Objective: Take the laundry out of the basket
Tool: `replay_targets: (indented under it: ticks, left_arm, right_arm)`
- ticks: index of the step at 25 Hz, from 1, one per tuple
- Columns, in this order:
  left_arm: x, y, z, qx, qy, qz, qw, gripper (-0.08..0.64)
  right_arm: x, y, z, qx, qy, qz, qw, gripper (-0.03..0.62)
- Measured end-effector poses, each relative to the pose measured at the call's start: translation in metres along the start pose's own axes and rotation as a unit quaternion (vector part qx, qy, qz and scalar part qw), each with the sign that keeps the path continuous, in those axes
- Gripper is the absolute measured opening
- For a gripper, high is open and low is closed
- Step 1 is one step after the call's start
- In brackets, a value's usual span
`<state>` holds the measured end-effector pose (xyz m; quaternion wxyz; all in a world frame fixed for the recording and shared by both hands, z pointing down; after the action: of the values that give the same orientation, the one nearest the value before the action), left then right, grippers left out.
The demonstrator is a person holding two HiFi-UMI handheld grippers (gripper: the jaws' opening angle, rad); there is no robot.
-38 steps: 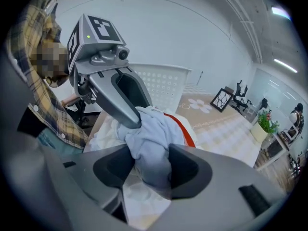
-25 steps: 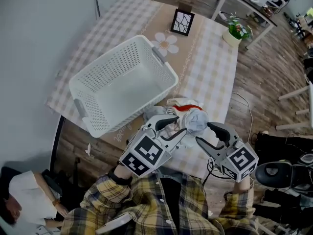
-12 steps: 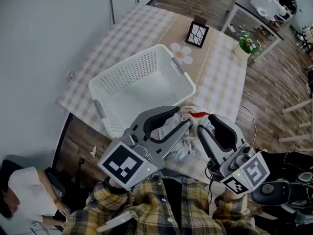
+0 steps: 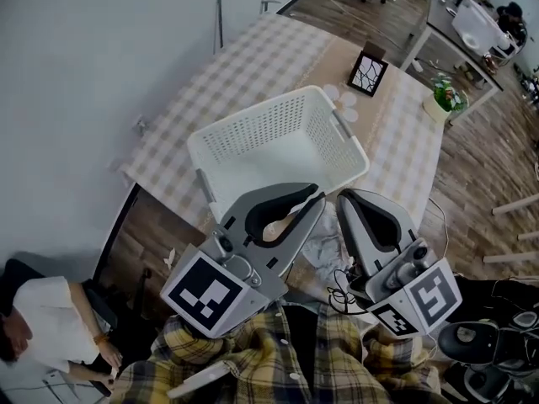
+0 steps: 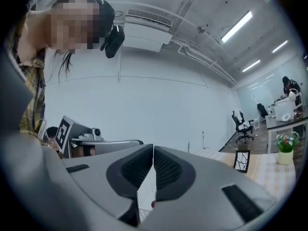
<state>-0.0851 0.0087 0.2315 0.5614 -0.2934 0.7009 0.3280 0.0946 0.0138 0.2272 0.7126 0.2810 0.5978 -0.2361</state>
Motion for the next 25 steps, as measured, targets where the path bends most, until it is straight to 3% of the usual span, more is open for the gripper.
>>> replay_targets:
  ticks: [3, 8, 25]
  left_arm:
    - [0.001, 0.007, -0.007, 0.014, -0.002, 0.003, 0.9999, 0.012]
    - [0.000, 0.016, -0.018, 0.025, -0.001, 0.005, 0.9997, 0.012]
    - [0.004, 0.007, -0.026, 0.016, -0.003, -0.007, 0.9998, 0.012]
  right_arm:
    - [-0.002, -0.010, -0.006, 0.006, 0.005, -0.001, 1.000, 0.000]
    - [-0.008, -0.022, -0.008, 0.004, 0.002, 0.001, 1.000, 0.002]
    - [-0.004, -0.030, 0.000, 0.002, -0.006, -0.020, 1.000, 0.000]
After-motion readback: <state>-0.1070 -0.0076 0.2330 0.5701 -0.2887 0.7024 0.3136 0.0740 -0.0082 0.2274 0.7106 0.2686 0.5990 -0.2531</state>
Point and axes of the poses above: the fingertips, and each gripper's own axes: y backward along the fingers, z to its right, x out of its top, the point moved 10 cm from there along y, backward along the fingers, and after that the axes turned 9 degrees about z, right-handed, at the moved point
